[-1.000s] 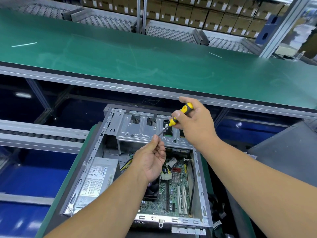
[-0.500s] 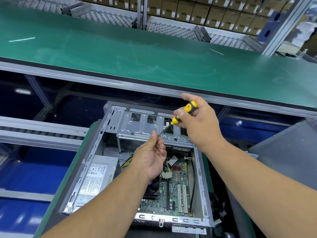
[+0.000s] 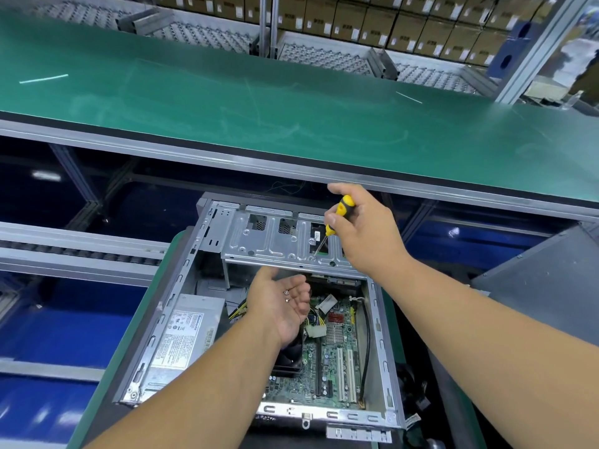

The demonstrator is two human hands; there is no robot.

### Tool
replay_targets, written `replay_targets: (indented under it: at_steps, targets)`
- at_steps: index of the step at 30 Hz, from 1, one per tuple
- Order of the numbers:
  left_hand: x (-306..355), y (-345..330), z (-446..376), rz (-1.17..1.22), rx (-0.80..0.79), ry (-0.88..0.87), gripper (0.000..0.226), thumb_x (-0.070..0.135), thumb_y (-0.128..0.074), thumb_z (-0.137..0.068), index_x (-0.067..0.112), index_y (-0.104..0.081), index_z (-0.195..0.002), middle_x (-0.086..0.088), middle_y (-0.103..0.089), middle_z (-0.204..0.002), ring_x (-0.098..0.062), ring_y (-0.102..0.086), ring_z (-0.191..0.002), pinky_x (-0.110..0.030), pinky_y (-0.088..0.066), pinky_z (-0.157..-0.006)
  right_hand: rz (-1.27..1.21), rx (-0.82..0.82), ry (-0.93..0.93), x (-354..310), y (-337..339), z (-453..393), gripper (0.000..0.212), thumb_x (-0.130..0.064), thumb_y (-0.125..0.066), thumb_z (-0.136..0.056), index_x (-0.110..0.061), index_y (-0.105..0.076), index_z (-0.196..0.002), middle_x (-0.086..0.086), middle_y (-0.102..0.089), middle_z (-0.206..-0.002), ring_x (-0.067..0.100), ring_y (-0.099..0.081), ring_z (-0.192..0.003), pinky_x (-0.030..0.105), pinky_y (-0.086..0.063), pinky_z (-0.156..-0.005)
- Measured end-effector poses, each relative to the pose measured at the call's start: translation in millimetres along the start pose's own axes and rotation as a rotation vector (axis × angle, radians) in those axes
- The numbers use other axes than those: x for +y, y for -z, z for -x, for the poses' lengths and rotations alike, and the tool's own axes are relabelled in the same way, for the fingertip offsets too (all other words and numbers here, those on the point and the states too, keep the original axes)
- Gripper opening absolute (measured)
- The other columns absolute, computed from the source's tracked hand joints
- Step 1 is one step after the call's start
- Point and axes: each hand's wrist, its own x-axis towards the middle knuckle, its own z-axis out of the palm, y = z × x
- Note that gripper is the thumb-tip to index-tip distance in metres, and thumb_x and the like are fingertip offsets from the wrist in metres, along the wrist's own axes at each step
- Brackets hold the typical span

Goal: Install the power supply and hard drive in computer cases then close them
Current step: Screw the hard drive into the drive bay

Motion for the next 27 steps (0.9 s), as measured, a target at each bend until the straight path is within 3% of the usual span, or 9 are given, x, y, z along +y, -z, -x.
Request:
replay_targets:
  at_steps: [4,9,12,15,17,20,23,25,27]
  targets:
    - [-1,-2,0,-0.027,0.006,-0.009,0.044,0.032,-0.043,-0.097,-0.001,-0.069,-0.085,-0.011,-0.064,-0.063,-0.017,-0.052,-0.047,-0.024,-0.038,-0.041,0.027,-0.025,0.009,-3,-1,-3,0.044,-0.02,-0.065,-0.1,-0.04,-0.053,-0.136,-0.011,-0.069,-0.093,0.008,-0.067,-0.086,0.028,-0.055,-0.077]
    - [-4,-2,-3,-0.097,0.046,-0.008,0.04,0.025,-0.043,-0.096,0.0,-0.07,-0.079,-0.011,-0.064,-0.061,-0.017,-0.052,-0.046,-0.024,-0.039,-0.04,0.158,-0.133,0.112,-13,-6,0,0.048,-0.025,-0.066,-0.1,-0.046,-0.05,-0.14,-0.014,-0.068,-0.099,0.006,-0.066,-0.087,0.031,-0.058,-0.081]
    - [-4,-3,-5,-0.122,0.063,-0.009,0.036,0.021,-0.042,-0.095,0.001,-0.068,-0.079,-0.009,-0.063,-0.059,-0.017,-0.051,-0.046,-0.023,-0.039,-0.041,0.222,-0.072,0.124,-13,-9,-3,0.052,-0.03,-0.068,-0.098,-0.046,-0.047,-0.143,-0.011,-0.066,-0.092,0.008,-0.063,-0.078,0.034,-0.057,-0.073]
    - [-5,-3,-5,-0.178,0.073,-0.003,0.027,0.014,-0.043,-0.093,0.003,-0.066,-0.087,-0.007,-0.062,-0.057,-0.015,-0.05,-0.046,-0.024,-0.037,-0.043,0.283,0.032,0.119,-11,-12,-7,0.058,-0.035,-0.072,-0.096,-0.044,-0.047,-0.148,-0.014,-0.056,-0.073,0.004,-0.051,-0.063,0.025,-0.043,-0.061]
    - [-6,-4,-5,-0.236,0.063,0.008,0.018,0.01,-0.045,-0.094,0.005,-0.062,-0.097,-0.004,-0.057,-0.055,-0.014,-0.045,-0.046,-0.023,-0.033,-0.043,0.312,0.079,0.13,-12,-14,-7,0.062,-0.041,-0.075,-0.092,-0.043,-0.049,-0.148,-0.02,-0.056,-0.078,0.001,-0.052,-0.068,0.02,-0.043,-0.066]
    - [-8,-7,-5,-0.3,-0.014,0.056,0.006,0.011,-0.049,-0.099,0.012,-0.051,-0.093,-0.001,-0.048,-0.055,-0.012,-0.035,-0.044,-0.023,-0.025,-0.042,0.316,0.08,0.163,-10,-14,-7,0.063,-0.047,-0.071,-0.094,-0.042,-0.045,-0.152,-0.015,-0.065,-0.107,0.007,-0.061,-0.094,0.025,-0.05,-0.084]
    - [-10,-8,-8,-0.305,-0.076,0.096,0.014,0.014,-0.048,-0.102,0.014,-0.045,-0.088,0.001,-0.044,-0.056,-0.011,-0.031,-0.044,-0.022,-0.022,-0.042,0.066,-0.032,0.141,-7,-15,-5,0.061,-0.027,-0.061,-0.102,-0.04,-0.038,-0.156,-0.012,-0.067,-0.123,0.005,-0.065,-0.106,0.031,-0.055,-0.096]
    - [-10,-8,-11,-0.282,-0.076,0.084,0.014,0.011,-0.047,-0.103,0.013,-0.045,-0.089,0.0,-0.044,-0.057,-0.011,-0.031,-0.044,-0.022,-0.023,-0.041,-0.009,0.02,0.093,-5,-16,-9,0.057,-0.02,-0.067,-0.099,-0.038,-0.049,-0.15,-0.011,-0.069,-0.115,0.004,-0.067,-0.104,0.033,-0.057,-0.097]
    - [-9,-7,-13,-0.255,-0.074,0.082,0.014,0.009,-0.045,-0.103,0.013,-0.045,-0.089,0.0,-0.044,-0.058,-0.011,-0.031,-0.046,-0.022,-0.024,-0.041,0.11,0.147,0.063,-5,-16,-14,0.05,-0.031,-0.075,-0.093,-0.039,-0.06,-0.14,-0.012,-0.067,-0.101,0.009,-0.066,-0.092,0.034,-0.058,-0.09]
